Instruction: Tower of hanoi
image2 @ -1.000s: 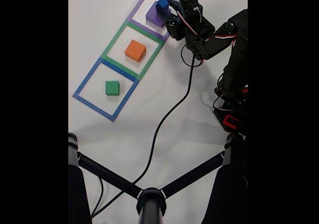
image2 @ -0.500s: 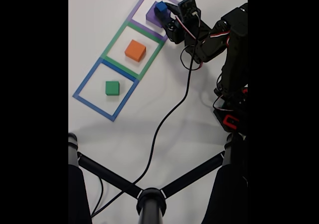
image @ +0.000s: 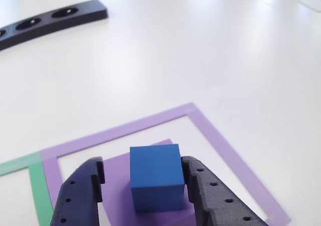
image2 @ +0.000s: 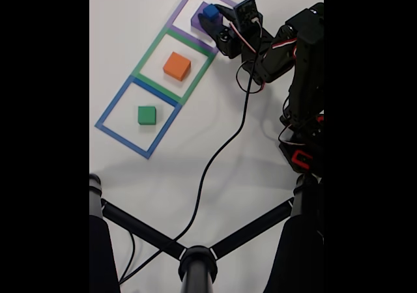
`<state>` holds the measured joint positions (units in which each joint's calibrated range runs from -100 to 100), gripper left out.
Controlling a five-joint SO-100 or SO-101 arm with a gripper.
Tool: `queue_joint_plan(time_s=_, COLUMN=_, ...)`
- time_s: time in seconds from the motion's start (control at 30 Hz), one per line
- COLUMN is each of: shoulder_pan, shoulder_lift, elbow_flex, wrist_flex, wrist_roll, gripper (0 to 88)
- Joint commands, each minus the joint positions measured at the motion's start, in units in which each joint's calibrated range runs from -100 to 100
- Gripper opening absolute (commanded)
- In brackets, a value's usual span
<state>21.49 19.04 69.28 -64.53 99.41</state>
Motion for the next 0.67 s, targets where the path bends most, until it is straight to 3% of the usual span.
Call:
queue_joint_plan(time_s=0.0, shoulder_pan=0.0, shoulder_lift=-1.2, elbow_flex=-0.6, wrist_flex=-1.4, wrist_roll=0.6, gripper=21.3)
queue_joint_plan(time_s=0.17, shoulder_pan=0.4, shoulder_lift=-8.1, elbow_flex=2.6, wrist_flex=1.8, wrist_roll=0.6, gripper=24.6)
queue_joint_plan(time_s=0.27, shoulder_pan=0.5, shoulder_lift=-16.4, elbow_flex=4.6, wrist_flex=9.6, wrist_roll=0.6, gripper=25.0)
queue_joint_plan(time_s=0.47, shoulder_pan=0.5, shoulder_lift=-38.8, elbow_flex=1.8, wrist_flex=43.3, wrist_roll=0.6, gripper=21.8)
queue_joint_plan(time_s=0.63, shoulder_pan=-1.3, shoulder_lift=-53.5, elbow_flex=-5.9, wrist_flex=72.0, wrist_roll=0.6, gripper=8.9)
